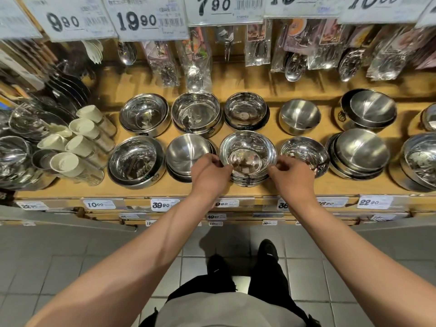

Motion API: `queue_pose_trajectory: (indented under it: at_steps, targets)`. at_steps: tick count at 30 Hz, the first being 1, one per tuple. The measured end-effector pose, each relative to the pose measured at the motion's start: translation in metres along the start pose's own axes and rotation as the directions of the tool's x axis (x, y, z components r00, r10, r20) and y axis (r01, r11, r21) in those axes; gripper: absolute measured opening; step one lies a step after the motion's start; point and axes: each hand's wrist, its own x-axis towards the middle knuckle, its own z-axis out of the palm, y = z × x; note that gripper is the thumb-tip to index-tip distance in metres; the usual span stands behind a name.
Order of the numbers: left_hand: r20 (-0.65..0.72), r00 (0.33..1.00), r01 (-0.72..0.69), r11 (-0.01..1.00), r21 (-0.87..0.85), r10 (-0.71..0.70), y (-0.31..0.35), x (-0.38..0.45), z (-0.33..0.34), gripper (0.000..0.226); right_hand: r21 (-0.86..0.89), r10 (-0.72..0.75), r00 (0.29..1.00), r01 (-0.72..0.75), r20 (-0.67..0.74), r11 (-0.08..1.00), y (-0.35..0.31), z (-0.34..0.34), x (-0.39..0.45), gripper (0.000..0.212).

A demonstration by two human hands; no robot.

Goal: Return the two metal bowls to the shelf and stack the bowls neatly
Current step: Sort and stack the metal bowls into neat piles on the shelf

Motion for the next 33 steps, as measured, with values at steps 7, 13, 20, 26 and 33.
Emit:
queue_pose_trajectory:
  at_steps: [7,13,20,26,33]
  targets:
    - [0.001,0.998,0.067,0.997,0.05,-0.067,0.007,0.006,0.0,0.032,-0.023,0.061,0.998,-0.06,0.034,0.998,-0.001,0.004,0.004,0.022]
    - [0.0,0.999,0.052,0.997,0.061,-0.052,0.008,0.004,0.003,0.036,-0.033,0.055,0.999,-0.054,0.003,0.998,0.001,0.006,0.003,0.016]
    - [0.013,0.998,0.066,0.997,0.049,-0.067,0.008,0.006,0.003,0.037,0.001,0.088,0.996,-0.088,0.032,0.996,0.001,0.006,0.003,0.018]
    - [0.05,0.998,0.019,0.998,0.055,-0.022,0.005,0.006,-0.003,0.035,0.007,0.105,0.992,-0.105,0.067,0.994,-0.003,0.0,0.0,0.024]
    - [0.078,0.995,-0.045,0.985,-0.169,0.059,-0.004,0.009,-0.065,0.009,0.193,0.008,0.999,-0.015,0.04,0.981,-0.031,-0.024,-0.014,0.015]
